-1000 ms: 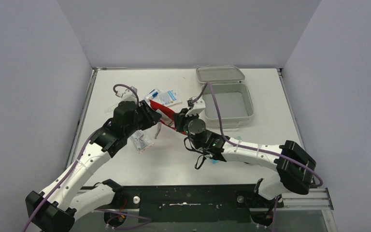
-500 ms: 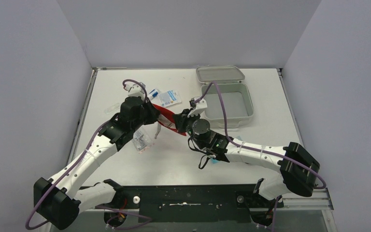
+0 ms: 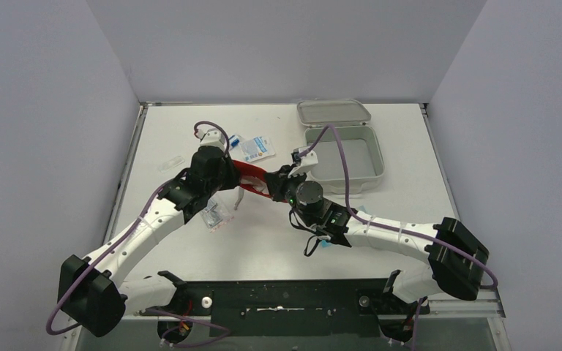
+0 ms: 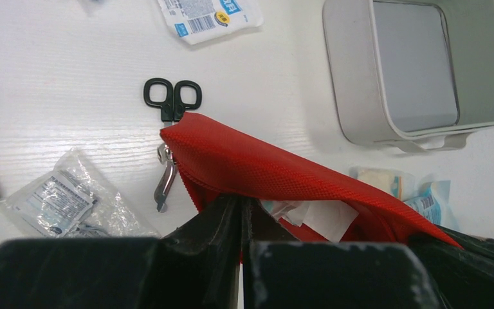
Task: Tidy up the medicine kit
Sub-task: Place the medical item at the medicine pouch.
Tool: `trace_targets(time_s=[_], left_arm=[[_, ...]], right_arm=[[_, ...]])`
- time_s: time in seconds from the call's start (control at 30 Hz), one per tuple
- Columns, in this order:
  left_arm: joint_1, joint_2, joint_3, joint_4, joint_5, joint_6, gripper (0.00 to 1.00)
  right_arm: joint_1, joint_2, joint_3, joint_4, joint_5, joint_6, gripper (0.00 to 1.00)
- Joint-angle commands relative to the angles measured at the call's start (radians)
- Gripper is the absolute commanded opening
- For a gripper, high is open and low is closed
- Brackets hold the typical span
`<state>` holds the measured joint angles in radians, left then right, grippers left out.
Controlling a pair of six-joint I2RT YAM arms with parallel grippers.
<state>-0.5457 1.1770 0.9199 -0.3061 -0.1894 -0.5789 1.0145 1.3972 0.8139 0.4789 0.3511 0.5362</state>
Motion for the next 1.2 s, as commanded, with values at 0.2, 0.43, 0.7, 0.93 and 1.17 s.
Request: trace_targets(time_s=[0.2,0.43,0.7,0.93,1.17], left_arm=[[0.013,-0.038,0.027,0.122,0.232,-0.003,0.0],[0.016,-0.069,0.121,-0.002,0.151,0.069,0.11],[0.018,-0.076,0.125,-0.068,0.123,0.099,0.3],[0.018,-0.004,0.172,-0.11,0.212,0.167,0.4],[0.024,0.016,0.11,-0.038,0.197,0.174,0.4]], right_arm=[[-0.007,-0.026,0.017,0.047,0.018,0.013,0.0],[-0.007,-0.019,0.046,-0.038,0.063,0.022,0.0],[-0.069,-0.032,0.163,-0.314,0.023,0.157,0.0],[-0.099,-0.08,0.113,-0.242,-0.077,0.152,0.0],[-0.099,-0.108,0.049,-0.118,-0.144,0.166,0.0]])
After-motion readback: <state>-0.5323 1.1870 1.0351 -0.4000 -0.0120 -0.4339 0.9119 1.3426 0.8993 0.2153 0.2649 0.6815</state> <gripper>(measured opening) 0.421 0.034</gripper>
